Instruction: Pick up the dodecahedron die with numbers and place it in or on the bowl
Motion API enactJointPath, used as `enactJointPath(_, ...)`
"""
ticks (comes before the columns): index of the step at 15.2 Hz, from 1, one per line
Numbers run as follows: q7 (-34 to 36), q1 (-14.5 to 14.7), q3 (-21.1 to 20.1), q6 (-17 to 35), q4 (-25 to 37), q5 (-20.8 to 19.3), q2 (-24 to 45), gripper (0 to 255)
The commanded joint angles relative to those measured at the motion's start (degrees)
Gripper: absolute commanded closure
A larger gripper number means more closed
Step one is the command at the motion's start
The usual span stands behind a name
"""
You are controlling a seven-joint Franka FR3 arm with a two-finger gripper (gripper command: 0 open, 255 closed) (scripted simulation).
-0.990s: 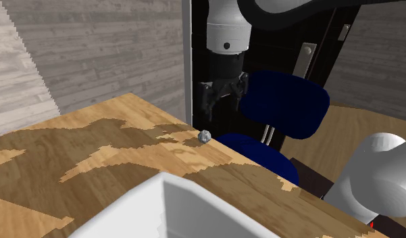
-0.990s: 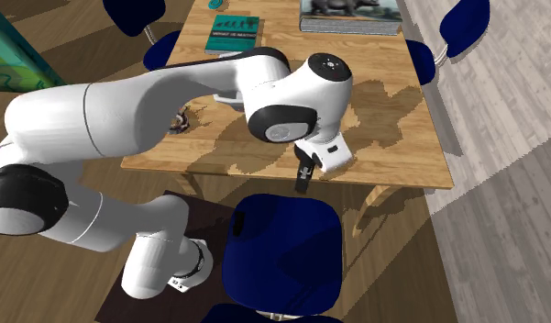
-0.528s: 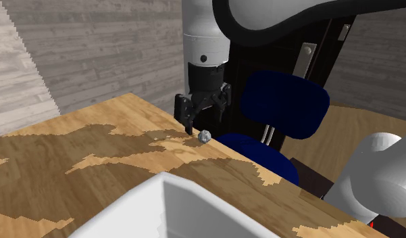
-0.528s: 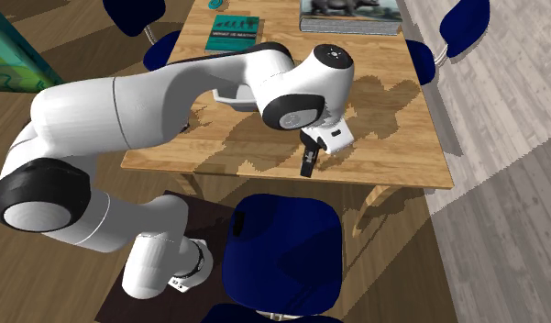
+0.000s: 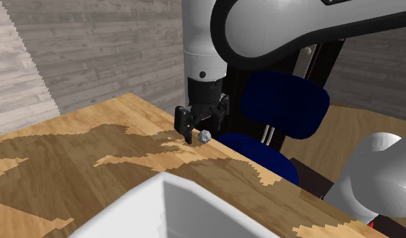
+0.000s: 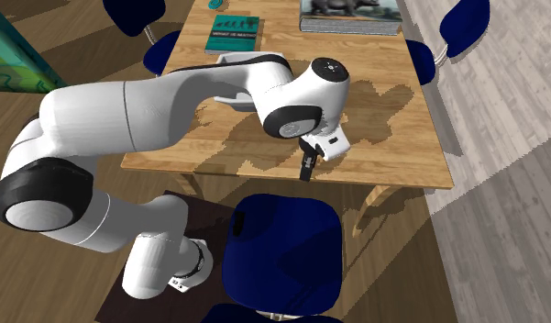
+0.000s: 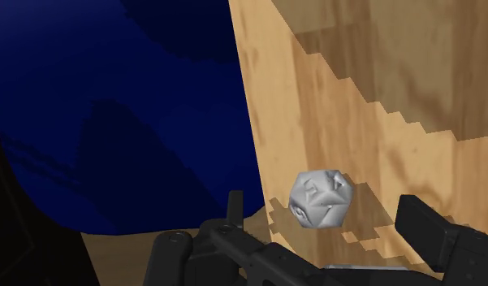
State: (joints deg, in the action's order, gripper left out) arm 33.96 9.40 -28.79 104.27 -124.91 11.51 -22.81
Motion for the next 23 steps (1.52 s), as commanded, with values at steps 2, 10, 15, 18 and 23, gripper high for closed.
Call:
enactJointPath(2,-0.01,-0.01,-0.01,0.10,-0.04,-0.01,0.05,0)
enactJointPath(10,-0.01,-0.01,-0.01,0.09,-0.04,-0.02,0.05,255)
enactJointPath(15,0.01,-0.04,0.10,-0.67,0.68,-0.07,0.00,255)
enactJointPath(18,0.08,-0.16,0.41,-2.97,2.92,-0.26,-0.06,255)
enactJointPath(23,0.27,-0.37,0.85,-6.77,6.88,-0.61,0.11,255)
